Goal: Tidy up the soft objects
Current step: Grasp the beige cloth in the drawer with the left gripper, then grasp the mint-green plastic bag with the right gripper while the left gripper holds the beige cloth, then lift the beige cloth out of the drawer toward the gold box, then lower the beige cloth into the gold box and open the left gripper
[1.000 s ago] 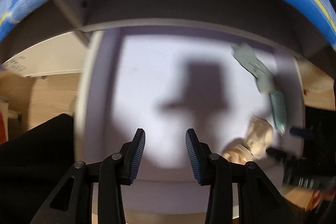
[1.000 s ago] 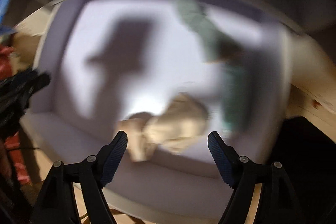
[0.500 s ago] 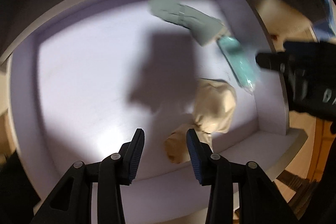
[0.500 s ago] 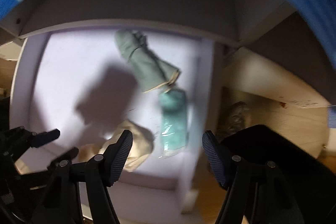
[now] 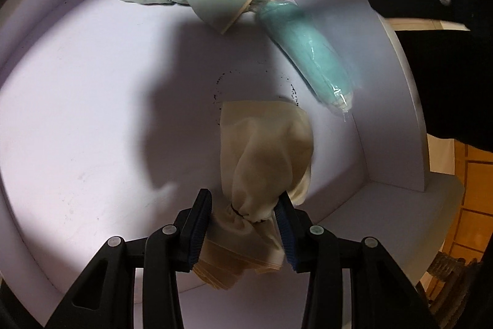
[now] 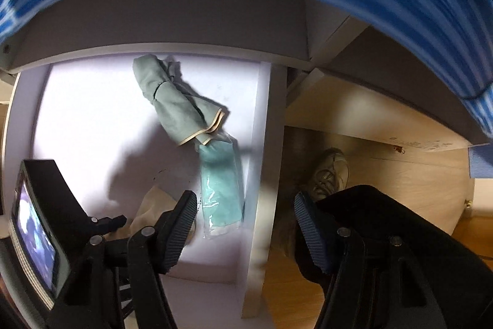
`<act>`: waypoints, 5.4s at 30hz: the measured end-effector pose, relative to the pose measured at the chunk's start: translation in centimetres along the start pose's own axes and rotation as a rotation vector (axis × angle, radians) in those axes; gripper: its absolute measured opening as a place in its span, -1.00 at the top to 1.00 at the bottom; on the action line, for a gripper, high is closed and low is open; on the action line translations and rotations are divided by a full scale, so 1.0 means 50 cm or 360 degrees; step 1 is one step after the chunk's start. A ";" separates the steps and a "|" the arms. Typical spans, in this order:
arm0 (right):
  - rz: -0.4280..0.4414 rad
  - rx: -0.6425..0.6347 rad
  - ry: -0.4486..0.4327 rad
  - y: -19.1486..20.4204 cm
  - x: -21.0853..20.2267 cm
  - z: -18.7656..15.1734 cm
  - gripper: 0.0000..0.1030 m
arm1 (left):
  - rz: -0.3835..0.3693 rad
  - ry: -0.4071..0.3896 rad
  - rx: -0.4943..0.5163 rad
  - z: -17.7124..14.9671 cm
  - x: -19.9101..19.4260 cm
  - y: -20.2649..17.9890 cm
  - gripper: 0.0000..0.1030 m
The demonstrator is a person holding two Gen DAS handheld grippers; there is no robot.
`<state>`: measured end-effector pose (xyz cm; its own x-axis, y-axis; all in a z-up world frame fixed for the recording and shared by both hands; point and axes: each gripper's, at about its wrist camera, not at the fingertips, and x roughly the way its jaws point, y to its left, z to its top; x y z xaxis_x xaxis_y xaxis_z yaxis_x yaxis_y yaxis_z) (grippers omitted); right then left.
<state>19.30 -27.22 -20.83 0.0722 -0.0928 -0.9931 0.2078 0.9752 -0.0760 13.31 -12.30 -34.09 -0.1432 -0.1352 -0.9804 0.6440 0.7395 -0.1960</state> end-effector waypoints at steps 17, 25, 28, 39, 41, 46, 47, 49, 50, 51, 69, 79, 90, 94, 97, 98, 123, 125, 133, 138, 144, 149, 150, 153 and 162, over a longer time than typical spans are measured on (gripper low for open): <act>0.0236 -0.0055 0.0152 0.066 0.044 -0.017 -0.30 | 0.0127 -0.0102 -0.0448 -0.103 -0.098 0.199 0.18; 0.0122 -0.0147 0.0222 0.097 0.087 -0.020 -0.30 | 0.0208 -0.0035 -0.0401 -0.117 -0.067 0.163 0.18; 0.0092 -0.0198 0.0256 0.113 0.108 -0.021 -0.32 | 0.0209 -0.0020 -0.0417 -0.106 -0.055 0.166 0.18; 0.0366 -0.0178 0.0421 0.151 0.130 -0.050 -0.47 | 0.0194 0.0002 -0.0485 -0.075 -0.021 0.184 0.18; 0.0311 -0.0214 0.0354 0.157 0.105 -0.056 -0.47 | 0.0202 -0.0004 -0.0499 -0.072 -0.022 0.187 0.18; 0.0046 -0.0221 0.0181 0.131 0.081 -0.034 -0.40 | 0.0195 -0.0025 -0.0528 -0.074 -0.029 0.182 0.18; 0.0026 -0.0216 0.0195 0.126 0.089 -0.030 -0.38 | 0.0190 -0.0024 -0.0528 -0.075 -0.028 0.180 0.18; 0.0026 -0.0208 0.0242 0.125 0.106 -0.027 -0.22 | 0.0193 -0.0026 -0.0519 -0.086 -0.026 0.189 0.18; 0.0025 -0.0207 0.0258 0.125 0.113 -0.026 -0.20 | 0.0190 -0.0027 -0.0519 -0.086 -0.027 0.188 0.18; 0.0023 -0.0216 0.0272 0.128 0.119 -0.026 -0.20 | 0.0185 -0.0030 -0.0520 -0.089 -0.033 0.192 0.18; 0.0244 -0.0141 0.0354 0.109 0.115 -0.058 0.23 | 0.0119 -0.0060 -0.0512 -0.068 0.016 0.170 0.16; 0.0257 -0.0083 0.0373 0.134 0.147 -0.032 0.24 | 0.0122 -0.0034 -0.0518 -0.085 0.015 0.163 0.38; 0.0310 -0.0060 0.0401 0.126 0.167 -0.042 0.28 | 0.0091 -0.0173 -0.0551 -0.085 -0.072 0.151 0.38; 0.0300 -0.0074 0.0398 0.136 0.173 -0.046 0.28 | 0.0105 -0.0220 -0.0499 -0.096 -0.131 0.149 0.38; 0.0293 -0.0085 0.0397 0.139 0.175 -0.047 0.28 | 0.0129 -0.0278 -0.0424 -0.082 -0.158 0.129 0.38; 0.0290 -0.0089 0.0397 0.141 0.175 -0.048 0.28 | 0.0123 -0.0301 -0.0406 -0.092 -0.190 0.136 0.38; 0.0283 -0.0102 0.0399 0.157 0.179 -0.057 0.29 | -0.0134 -0.1054 -0.0066 -0.073 -0.679 0.005 0.38; 0.0283 -0.0102 0.0399 0.157 0.180 -0.057 0.29 | -0.0145 -0.1090 -0.0080 -0.057 -0.709 0.008 0.38; 0.0284 -0.0100 0.0400 0.158 0.179 -0.056 0.29 | -0.0083 -0.1152 -0.0087 -0.009 -0.760 0.004 0.38; 0.0286 -0.0099 0.0400 0.158 0.180 -0.057 0.29 | -0.0053 -0.1149 -0.0128 0.032 -0.767 0.010 0.38; 0.0288 -0.0098 0.0402 0.159 0.179 -0.056 0.29 | -0.0021 -0.1125 -0.0174 0.078 -0.764 0.016 0.38; 0.0296 -0.0096 0.0405 0.156 0.181 -0.055 0.29 | -0.0016 -0.1093 -0.0243 0.111 -0.748 0.032 0.38; 0.0298 -0.0096 0.0405 0.156 0.181 -0.054 0.29 | -0.0010 -0.1079 -0.0265 0.119 -0.741 0.036 0.38; 0.0310 -0.0091 0.0410 0.153 0.178 -0.051 0.29 | -0.0010 -0.1014 -0.0305 0.139 -0.717 0.045 0.38; 0.0322 -0.0087 0.0418 0.143 0.179 -0.044 0.29 | 0.0100 -0.0714 -0.0479 0.196 -0.622 0.083 0.38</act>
<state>19.30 -20.67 -30.47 -0.1487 0.1521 -0.9771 0.1619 0.9785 0.1277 27.80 -11.51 -4.58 0.2662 -0.3039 -0.9148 0.3877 0.9026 -0.1871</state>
